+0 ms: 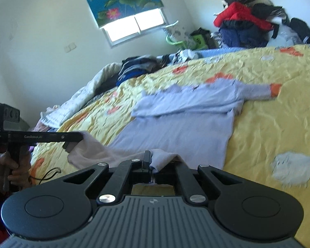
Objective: Fold small clothes
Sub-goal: 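Lift the hem with both tools and fold it over toward the collar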
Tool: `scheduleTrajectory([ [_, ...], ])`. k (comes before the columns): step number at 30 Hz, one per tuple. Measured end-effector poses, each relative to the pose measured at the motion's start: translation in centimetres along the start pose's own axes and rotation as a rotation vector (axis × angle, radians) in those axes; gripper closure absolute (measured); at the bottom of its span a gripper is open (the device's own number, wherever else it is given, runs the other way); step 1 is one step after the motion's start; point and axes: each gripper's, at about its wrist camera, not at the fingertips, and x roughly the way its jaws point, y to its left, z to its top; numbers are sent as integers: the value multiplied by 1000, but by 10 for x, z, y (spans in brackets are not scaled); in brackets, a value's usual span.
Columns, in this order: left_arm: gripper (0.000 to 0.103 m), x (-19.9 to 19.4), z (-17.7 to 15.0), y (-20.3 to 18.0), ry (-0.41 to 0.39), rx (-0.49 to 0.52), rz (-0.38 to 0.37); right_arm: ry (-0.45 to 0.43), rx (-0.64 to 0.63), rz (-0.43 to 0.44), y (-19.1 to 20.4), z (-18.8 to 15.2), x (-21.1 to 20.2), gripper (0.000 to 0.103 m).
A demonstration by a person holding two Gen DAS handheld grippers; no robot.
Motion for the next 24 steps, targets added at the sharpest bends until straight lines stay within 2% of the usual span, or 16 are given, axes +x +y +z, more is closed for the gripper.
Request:
scheduleTrajectory([
  [9, 98, 10, 19, 14, -78, -85, 8, -121, 35, -52, -14, 27, 8, 98],
  [17, 98, 28, 31, 23, -91, -117, 24, -148, 59, -76, -24, 38, 28, 98],
  [24, 98, 40, 48, 32, -102, -161, 10, -173, 65, -110, -32, 47, 44, 98],
])
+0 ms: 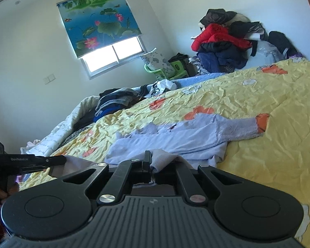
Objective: Fold small clothes
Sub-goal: 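Lift the hem with both tools and fold it over toward the collar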
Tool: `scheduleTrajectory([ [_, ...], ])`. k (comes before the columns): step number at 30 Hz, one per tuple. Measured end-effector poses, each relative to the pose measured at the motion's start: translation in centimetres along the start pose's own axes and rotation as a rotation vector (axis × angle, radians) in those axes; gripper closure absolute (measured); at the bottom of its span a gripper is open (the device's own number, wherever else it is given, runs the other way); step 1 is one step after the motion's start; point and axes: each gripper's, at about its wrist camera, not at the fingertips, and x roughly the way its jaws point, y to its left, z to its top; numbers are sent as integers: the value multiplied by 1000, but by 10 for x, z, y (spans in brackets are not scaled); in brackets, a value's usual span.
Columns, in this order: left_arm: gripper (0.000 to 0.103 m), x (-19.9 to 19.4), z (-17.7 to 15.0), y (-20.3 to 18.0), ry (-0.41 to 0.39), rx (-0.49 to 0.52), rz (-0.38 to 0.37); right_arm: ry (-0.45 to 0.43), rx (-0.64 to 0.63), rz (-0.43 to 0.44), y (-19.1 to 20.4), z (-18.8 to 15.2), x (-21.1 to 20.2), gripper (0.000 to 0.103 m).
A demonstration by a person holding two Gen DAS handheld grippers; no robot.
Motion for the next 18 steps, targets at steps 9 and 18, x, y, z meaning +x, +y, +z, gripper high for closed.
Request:
scheduleTrajectory([
  [9, 98, 20, 26, 5, -26, -31, 7, -30, 8, -32, -6, 13, 22, 98],
  [18, 98, 45, 47, 10, -41, -37, 38, -50, 14, -57, -16, 29, 50, 98],
])
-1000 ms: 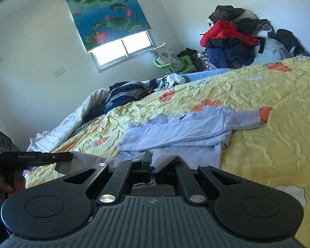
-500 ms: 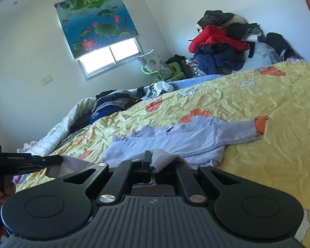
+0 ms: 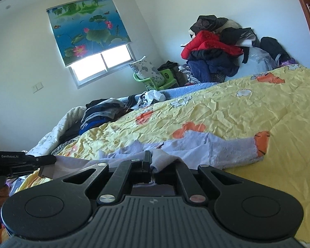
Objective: Fold small clothes
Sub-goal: 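Lift the hem with both tools and fold it over toward the collar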
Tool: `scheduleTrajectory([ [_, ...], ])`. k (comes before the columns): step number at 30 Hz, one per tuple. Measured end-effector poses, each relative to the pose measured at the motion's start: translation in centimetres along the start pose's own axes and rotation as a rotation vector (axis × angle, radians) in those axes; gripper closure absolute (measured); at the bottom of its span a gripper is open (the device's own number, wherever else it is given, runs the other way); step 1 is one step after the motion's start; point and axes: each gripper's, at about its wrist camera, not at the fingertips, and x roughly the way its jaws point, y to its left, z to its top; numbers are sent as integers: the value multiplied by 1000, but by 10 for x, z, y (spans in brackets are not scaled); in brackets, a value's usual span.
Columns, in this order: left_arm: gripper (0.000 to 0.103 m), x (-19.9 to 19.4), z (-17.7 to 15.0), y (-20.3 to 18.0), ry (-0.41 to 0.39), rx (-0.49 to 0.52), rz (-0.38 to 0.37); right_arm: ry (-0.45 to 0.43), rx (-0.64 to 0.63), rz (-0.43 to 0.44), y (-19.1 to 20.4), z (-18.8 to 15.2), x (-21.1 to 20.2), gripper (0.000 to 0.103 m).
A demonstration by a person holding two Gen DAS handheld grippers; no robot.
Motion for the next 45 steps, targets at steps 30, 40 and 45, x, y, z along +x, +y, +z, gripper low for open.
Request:
scheduleTrajectory([
  [30, 98, 117, 35, 27, 91, -17, 89, 61, 54, -72, -45, 23, 108, 98],
  [40, 98, 142, 40, 50, 137, -90, 95, 112, 125, -69, -62, 22, 139, 98],
  [45, 98, 162, 39, 66, 190, -161, 91, 146, 143, -77, -69, 21, 152, 98],
])
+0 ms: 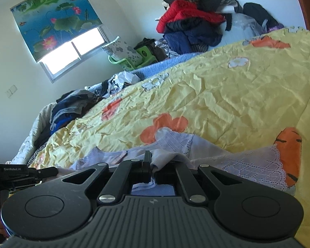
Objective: Fold small clothes
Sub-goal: 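Lift the hem with both tools and fold it over toward the collar, then lower the folded hem and open both tools to release it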
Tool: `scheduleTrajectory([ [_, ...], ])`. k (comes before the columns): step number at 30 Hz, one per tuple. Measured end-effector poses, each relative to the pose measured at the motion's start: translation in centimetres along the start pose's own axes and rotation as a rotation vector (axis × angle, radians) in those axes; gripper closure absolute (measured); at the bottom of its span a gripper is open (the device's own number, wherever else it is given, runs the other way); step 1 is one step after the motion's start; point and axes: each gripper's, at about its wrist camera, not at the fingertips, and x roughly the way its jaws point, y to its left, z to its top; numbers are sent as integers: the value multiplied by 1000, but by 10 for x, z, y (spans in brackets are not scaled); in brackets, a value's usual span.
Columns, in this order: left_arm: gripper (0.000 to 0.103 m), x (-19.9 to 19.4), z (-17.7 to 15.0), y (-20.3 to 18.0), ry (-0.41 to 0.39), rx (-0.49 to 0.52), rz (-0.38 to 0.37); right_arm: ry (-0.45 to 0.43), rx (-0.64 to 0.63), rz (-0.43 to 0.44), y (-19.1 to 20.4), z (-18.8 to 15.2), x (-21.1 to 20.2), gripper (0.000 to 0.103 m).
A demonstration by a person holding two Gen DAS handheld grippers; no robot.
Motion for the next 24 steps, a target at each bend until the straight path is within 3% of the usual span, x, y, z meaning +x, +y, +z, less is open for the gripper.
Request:
scheduleTrajectory([
  [15, 98, 2, 5, 7, -36, -8, 29, 56, 1, -16, -8, 4, 19, 98],
  [19, 98, 3, 11, 19, -26, -72, 17, 68, 6, -18, -11, 7, 22, 98],
  [20, 98, 2, 12, 21, -28, -71, 21, 72, 3, -20, -11, 8, 23, 97],
  [22, 98, 1, 15, 22, -36, -69, 32, 97, -3, -19, -11, 9, 27, 85],
  [24, 98, -2, 19, 25, -53, -81, 32, 109, 7, -16, -14, 11, 29, 84],
])
